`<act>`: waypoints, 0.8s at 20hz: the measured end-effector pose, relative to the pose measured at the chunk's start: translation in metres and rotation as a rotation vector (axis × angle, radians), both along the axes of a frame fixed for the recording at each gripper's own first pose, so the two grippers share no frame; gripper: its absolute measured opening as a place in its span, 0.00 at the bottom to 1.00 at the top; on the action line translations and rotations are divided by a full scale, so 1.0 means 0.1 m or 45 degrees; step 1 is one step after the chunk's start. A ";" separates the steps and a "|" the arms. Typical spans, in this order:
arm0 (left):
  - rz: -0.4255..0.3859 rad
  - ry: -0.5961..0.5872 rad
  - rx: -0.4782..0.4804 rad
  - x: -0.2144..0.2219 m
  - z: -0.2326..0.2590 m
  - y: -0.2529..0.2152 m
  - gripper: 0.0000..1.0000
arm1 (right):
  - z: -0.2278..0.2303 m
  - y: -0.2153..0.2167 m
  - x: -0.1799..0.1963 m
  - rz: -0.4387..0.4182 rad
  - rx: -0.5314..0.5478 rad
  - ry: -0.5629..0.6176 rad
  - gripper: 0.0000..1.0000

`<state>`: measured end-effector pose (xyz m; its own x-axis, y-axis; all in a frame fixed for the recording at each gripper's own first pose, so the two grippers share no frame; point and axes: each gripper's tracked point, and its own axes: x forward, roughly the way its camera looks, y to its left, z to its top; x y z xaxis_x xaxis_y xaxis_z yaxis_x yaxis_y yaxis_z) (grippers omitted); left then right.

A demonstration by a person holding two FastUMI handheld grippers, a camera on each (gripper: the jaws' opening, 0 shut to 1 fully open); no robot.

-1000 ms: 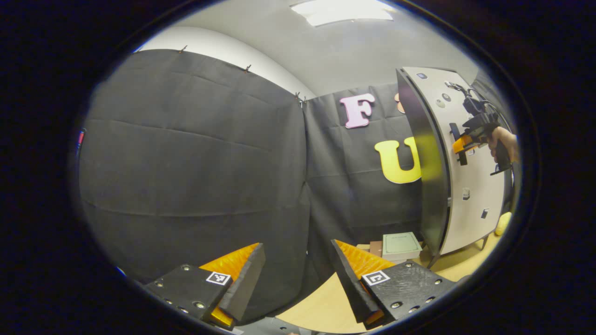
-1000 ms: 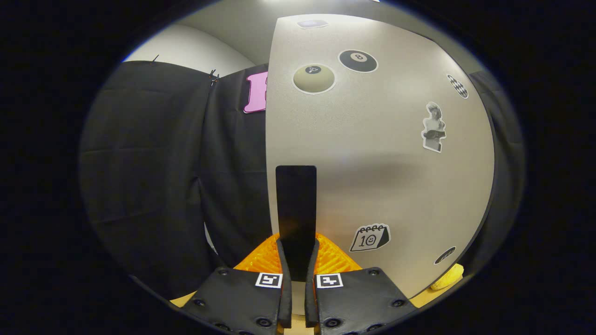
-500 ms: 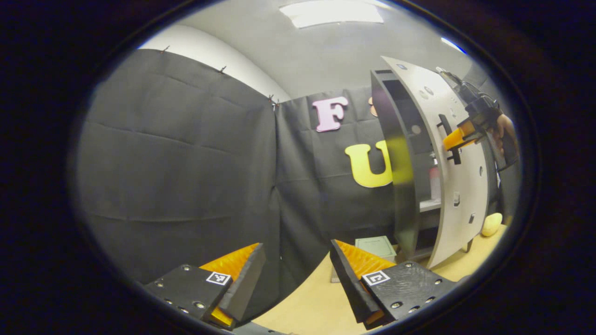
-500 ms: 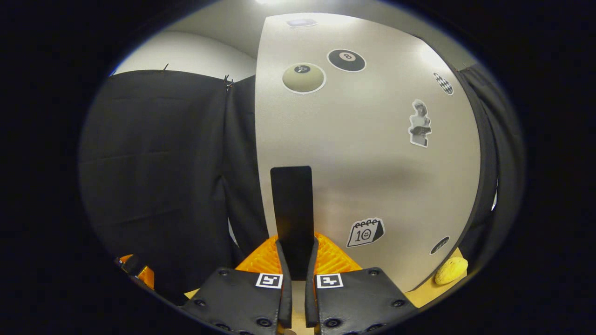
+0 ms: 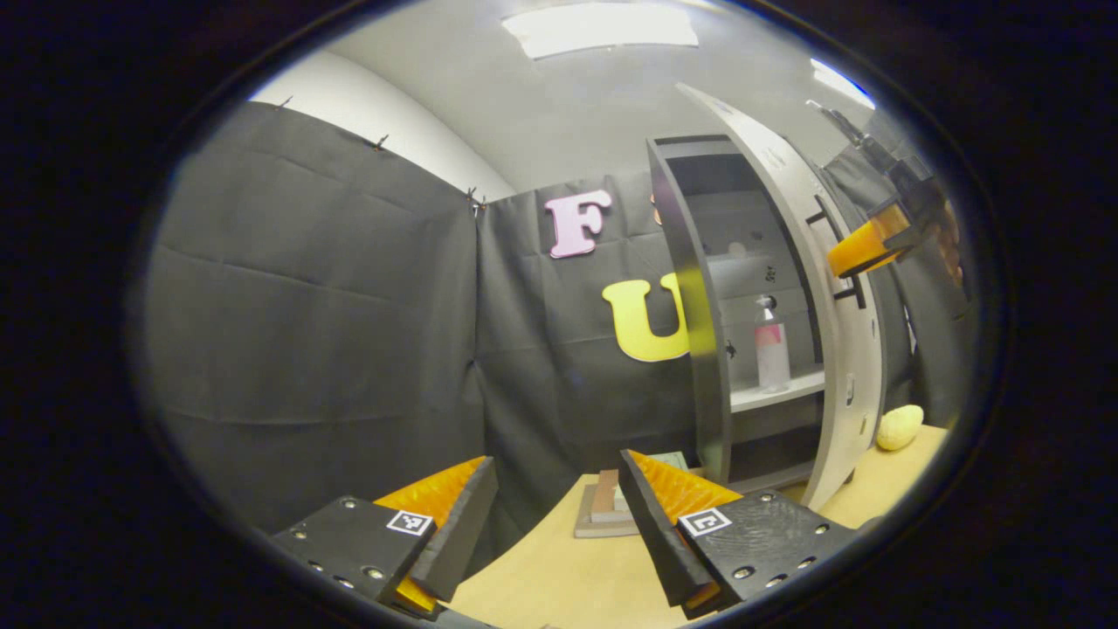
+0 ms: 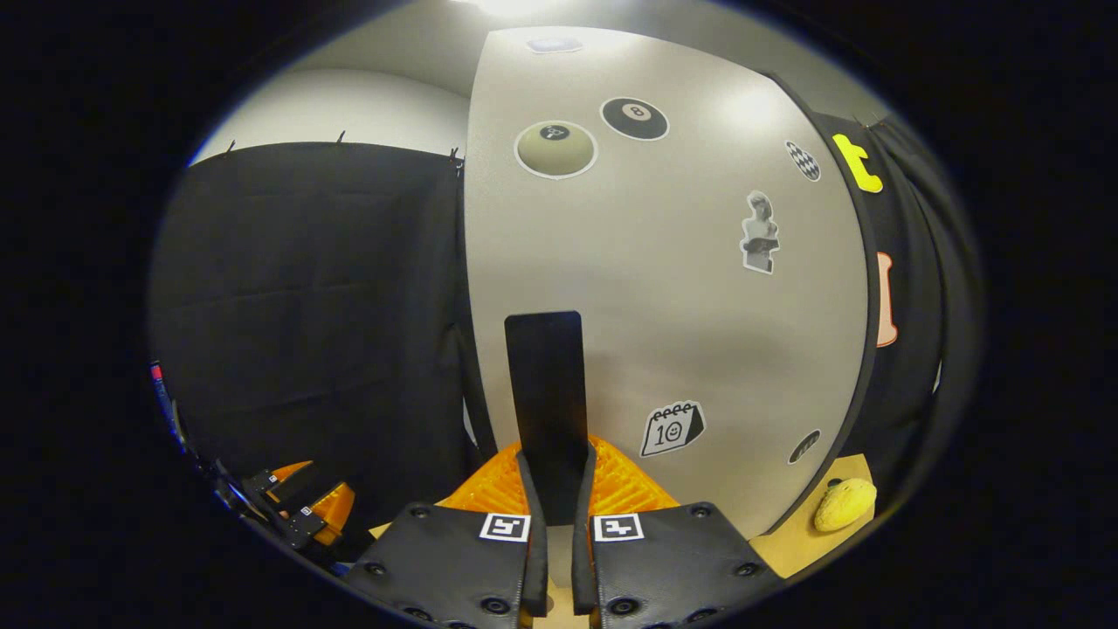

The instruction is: Open the cabinet door with the right hand, grasp the bottle in the cabinet with the left hand and place it on the coaster, then close the cabinet door with the right hand.

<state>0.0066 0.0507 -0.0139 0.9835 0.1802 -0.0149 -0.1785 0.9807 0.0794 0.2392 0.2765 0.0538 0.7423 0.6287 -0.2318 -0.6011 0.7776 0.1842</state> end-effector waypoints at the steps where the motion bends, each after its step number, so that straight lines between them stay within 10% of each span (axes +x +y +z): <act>1: -0.012 -0.006 0.001 -0.01 0.04 -0.11 0.84 | 0.00 -0.02 0.01 0.018 0.003 0.002 0.10; 16: -0.163 -0.041 0.005 0.09 0.27 -1.49 0.86 | -0.01 -0.34 -0.04 0.131 0.021 0.028 0.10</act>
<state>0.0159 -0.0980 0.0129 0.9984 0.0528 0.0178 -0.0541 0.9954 0.0793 0.2348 0.2425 0.0527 0.6683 0.7054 -0.2363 -0.6736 0.7086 0.2102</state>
